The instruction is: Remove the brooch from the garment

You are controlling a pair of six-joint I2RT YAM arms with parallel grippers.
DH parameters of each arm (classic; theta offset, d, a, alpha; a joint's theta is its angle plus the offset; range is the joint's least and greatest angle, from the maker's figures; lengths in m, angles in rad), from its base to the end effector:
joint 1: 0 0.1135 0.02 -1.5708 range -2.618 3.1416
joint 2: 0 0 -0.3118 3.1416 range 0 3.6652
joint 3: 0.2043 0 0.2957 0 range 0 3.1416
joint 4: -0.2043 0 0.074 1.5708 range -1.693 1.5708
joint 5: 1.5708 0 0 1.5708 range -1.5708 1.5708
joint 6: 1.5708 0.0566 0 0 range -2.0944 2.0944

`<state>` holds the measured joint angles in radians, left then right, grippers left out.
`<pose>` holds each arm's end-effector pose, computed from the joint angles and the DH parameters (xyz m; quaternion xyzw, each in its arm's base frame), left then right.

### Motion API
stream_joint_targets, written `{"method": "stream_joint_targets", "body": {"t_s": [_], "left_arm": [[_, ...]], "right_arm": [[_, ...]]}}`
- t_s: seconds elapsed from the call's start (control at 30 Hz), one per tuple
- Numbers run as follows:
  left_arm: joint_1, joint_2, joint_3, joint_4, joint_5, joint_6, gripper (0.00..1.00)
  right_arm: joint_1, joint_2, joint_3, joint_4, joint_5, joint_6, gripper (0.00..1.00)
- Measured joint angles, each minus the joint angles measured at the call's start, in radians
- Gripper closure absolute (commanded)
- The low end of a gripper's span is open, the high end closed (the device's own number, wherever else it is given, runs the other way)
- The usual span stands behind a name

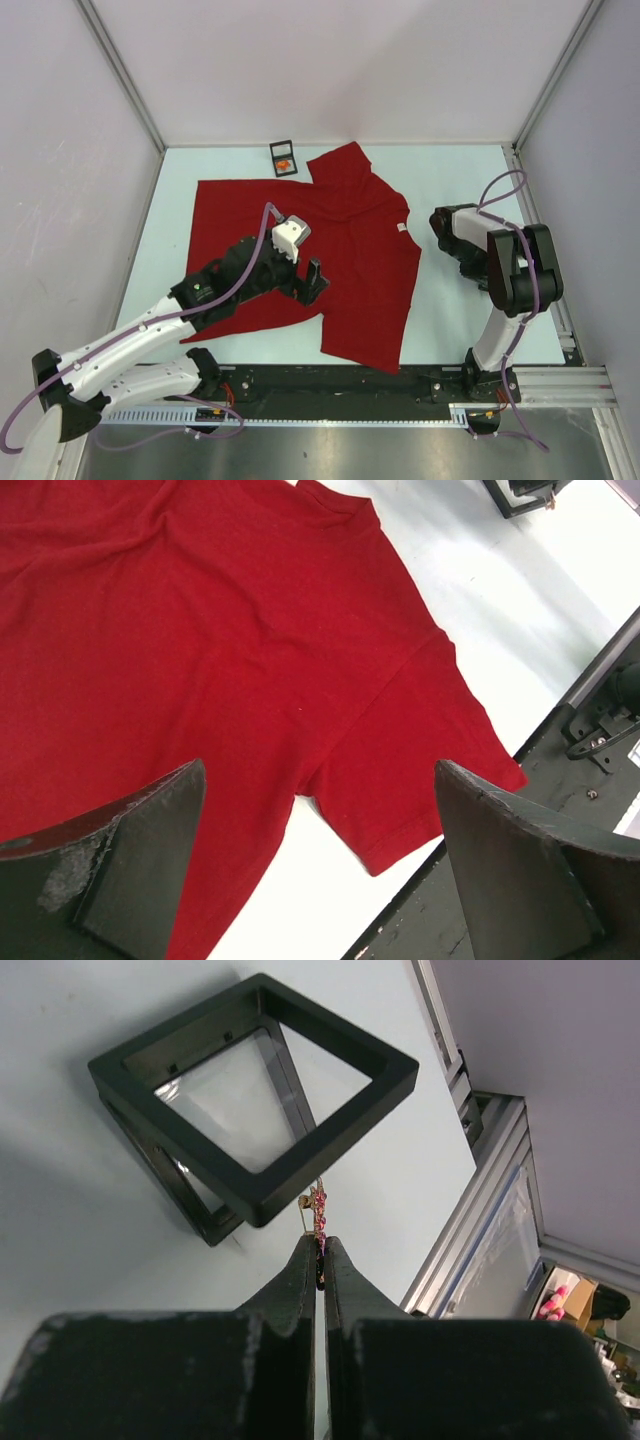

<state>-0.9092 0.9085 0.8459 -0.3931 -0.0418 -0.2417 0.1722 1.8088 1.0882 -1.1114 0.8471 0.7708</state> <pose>0.1482 -0.1865 0.3437 0.2675 0.8052 -0.2730 0.4534 0.3244 0.0134 0.1628 0.2154 0.8795 -0.4170 0.0793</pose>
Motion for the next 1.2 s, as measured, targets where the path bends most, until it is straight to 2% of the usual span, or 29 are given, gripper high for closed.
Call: {"method": "stream_joint_targets", "body": {"t_s": [0.93,1.2], "left_arm": [[-0.032,-0.013,0.000,-0.013,-0.026,0.007,0.00],[-0.036,-0.020,0.000,-0.013,-0.026,0.008,0.00]], "right_arm": [[-0.039,0.046,0.040,0.117,0.058,-0.103,1.00],[-0.039,0.069,0.041,0.123,0.058,-0.103,0.95]]}}
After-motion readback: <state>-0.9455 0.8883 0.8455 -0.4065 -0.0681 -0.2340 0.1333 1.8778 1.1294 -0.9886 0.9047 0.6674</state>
